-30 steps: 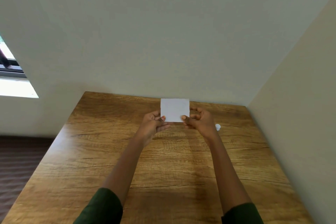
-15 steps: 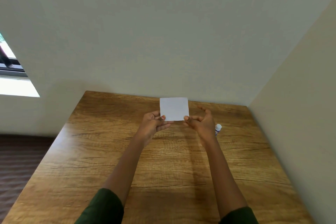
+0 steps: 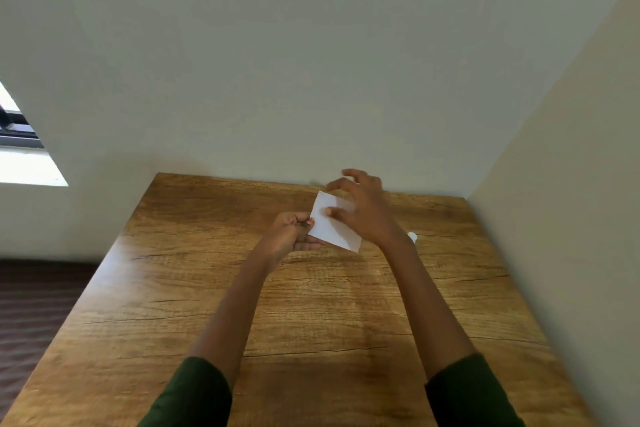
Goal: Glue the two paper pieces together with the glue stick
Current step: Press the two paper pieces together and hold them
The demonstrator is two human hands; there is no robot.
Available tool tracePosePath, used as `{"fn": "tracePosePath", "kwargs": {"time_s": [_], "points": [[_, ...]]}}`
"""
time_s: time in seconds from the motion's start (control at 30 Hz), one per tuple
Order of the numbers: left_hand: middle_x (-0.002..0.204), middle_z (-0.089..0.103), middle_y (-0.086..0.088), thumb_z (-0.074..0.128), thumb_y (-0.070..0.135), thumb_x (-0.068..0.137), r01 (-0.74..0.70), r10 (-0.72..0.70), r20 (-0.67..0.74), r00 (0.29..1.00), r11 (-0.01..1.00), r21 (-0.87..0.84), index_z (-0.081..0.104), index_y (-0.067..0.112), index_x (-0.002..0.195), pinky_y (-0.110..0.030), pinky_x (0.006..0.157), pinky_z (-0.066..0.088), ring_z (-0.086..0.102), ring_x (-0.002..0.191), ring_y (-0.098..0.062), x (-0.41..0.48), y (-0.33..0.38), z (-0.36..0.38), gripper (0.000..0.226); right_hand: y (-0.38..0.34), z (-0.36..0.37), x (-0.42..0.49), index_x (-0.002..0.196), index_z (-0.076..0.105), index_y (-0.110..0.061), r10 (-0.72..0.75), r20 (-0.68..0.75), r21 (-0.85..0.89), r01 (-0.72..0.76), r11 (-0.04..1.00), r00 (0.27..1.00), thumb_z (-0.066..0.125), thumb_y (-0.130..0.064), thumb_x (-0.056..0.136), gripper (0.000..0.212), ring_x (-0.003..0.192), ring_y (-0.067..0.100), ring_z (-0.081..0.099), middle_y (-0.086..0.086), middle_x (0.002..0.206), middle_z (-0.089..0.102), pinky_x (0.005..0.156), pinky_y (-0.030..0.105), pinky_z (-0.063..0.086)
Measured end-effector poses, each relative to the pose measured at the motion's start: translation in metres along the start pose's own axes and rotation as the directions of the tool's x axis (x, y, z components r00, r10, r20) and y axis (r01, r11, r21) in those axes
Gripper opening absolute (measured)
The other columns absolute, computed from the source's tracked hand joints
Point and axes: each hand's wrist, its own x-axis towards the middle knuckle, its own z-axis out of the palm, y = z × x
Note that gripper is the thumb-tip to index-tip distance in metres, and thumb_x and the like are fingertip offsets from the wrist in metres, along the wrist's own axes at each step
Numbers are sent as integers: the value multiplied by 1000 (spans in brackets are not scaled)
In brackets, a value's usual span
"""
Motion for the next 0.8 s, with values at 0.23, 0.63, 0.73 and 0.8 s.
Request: {"fn": "tracePosePath", "kwargs": {"time_s": [0.23,0.63,0.73,0.8], "points": [[102,64,-12,44,2,94,-15,15,-37,999,1000,-9,59,-5,104,-33,70,60,70,79,-25,-1,7,7,19,-24,-8,33,123,52,-28,6,268,39,-17,999,963,76,-31,74,55,108,21,57,4,116,65,95,40,36],[101,67,-10,48,8,94,-37,37,-15,999,998,-58,64,6,101,-29,69,59,71,77,-22,-3,7,10,17,-12,-26,41,97,73,-19,48,196,281,-103,954,979,77,-32,73,27,67,1,62,5,78,74,61,17,42],[101,68,-13,52,14,92,-16,15,-19,1000,996,-93,61,1,110,-32,69,60,72,78,-27,-2,8,10,24,-12,-25,41,97,72,-20,39,194,286,-95,954,980,76,-31,75,25,67,-1,62,2,75,74,62,16,42],[99,70,-15,57,23,90,-15,12,-32,999,995,-96,64,7,105,-31,66,60,71,79,-31,-2,10,12,23,-13,-25,40,98,72,-19,18,208,286,-78,955,978,76,-30,76,24,69,0,62,5,78,75,64,17,44]]}}
